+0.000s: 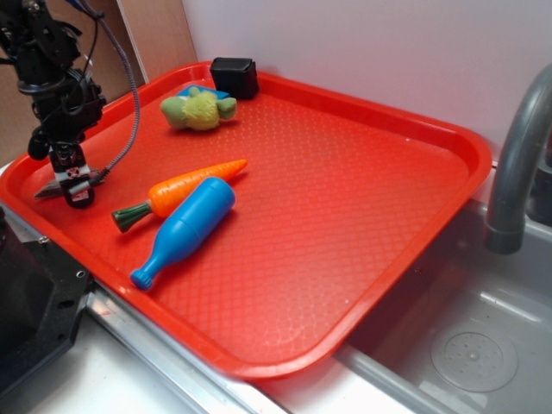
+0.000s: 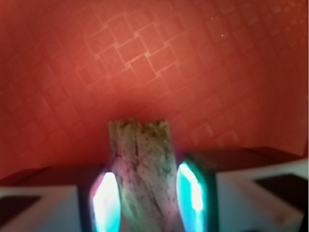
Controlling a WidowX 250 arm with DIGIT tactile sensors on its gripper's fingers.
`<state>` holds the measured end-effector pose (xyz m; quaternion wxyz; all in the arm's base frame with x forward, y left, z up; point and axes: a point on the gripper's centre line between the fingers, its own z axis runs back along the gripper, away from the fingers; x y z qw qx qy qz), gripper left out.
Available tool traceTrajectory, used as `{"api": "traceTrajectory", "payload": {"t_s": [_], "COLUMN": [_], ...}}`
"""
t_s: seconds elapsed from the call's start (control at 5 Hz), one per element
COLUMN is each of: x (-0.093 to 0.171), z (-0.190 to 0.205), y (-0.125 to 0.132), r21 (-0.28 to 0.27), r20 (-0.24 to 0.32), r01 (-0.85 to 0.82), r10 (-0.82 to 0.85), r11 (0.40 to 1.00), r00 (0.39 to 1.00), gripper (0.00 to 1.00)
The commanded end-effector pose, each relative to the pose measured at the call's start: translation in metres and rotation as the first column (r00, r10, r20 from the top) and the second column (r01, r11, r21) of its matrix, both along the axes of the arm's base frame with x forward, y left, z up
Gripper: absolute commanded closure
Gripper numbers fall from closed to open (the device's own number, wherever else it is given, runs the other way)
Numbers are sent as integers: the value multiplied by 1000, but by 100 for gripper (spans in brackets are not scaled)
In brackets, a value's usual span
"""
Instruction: Grab the wood chip.
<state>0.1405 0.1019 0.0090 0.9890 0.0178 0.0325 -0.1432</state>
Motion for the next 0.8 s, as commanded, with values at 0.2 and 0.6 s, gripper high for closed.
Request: {"api": "traceTrajectory", "payload": {"t_s": [0.2,0.6], "x": [82,65], "z": [144,245], "y": [-67,-79], "r21": [-73,-93], "r20": [75,116], "r01": [-273,-385], "r10": [279,394], "r11": [959,918], "r00": [958,912], "gripper": [100,100]}}
